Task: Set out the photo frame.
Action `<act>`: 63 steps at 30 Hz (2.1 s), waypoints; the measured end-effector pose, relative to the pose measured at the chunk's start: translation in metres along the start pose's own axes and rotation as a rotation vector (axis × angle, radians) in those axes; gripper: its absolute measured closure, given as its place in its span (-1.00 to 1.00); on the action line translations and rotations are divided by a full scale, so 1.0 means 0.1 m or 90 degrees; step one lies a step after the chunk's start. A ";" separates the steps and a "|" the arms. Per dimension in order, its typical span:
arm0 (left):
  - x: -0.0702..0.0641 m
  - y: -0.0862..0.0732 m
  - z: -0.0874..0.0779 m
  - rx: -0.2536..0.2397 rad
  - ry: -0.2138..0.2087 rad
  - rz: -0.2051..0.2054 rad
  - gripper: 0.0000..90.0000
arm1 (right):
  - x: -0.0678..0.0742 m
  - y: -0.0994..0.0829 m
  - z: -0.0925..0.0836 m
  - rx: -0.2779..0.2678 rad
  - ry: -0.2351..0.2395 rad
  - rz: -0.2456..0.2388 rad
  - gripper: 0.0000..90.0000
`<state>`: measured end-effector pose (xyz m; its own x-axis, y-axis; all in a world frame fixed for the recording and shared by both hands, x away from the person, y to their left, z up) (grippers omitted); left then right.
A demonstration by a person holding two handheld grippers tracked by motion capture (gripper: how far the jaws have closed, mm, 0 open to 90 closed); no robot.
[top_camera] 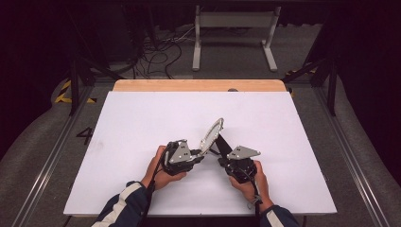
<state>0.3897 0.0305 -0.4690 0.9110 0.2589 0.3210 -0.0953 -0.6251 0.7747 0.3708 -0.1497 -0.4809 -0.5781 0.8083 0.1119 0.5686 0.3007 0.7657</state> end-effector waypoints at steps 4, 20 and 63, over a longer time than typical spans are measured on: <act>-0.05 0.04 0.02 0.006 0.001 0.003 0.61 | -0.05 -0.01 -0.01 0.000 -0.011 -0.005 1.00; -0.11 0.13 0.12 -0.005 -0.005 -0.017 0.59 | -0.23 0.00 -0.01 -0.012 -0.032 0.004 1.00; -0.07 -0.04 -0.46 -0.014 0.021 -0.022 0.65 | -0.20 -0.06 -0.23 -0.061 -0.009 0.021 0.48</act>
<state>0.3655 0.0647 -0.4489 0.8999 0.3050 0.3116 -0.0732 -0.5987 0.7976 0.3659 -0.1793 -0.4731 -0.5514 0.8242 0.1292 0.5280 0.2249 0.8189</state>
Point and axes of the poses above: each handheld gripper's, and its own axes: z roughly forward along the jaws, y roughly out of its top, x roughly to its left, the point moved 5 cm from there along z, roughly forward along the jaws, and after that the axes turned 10 degrees about z, right-handed, at the moved point
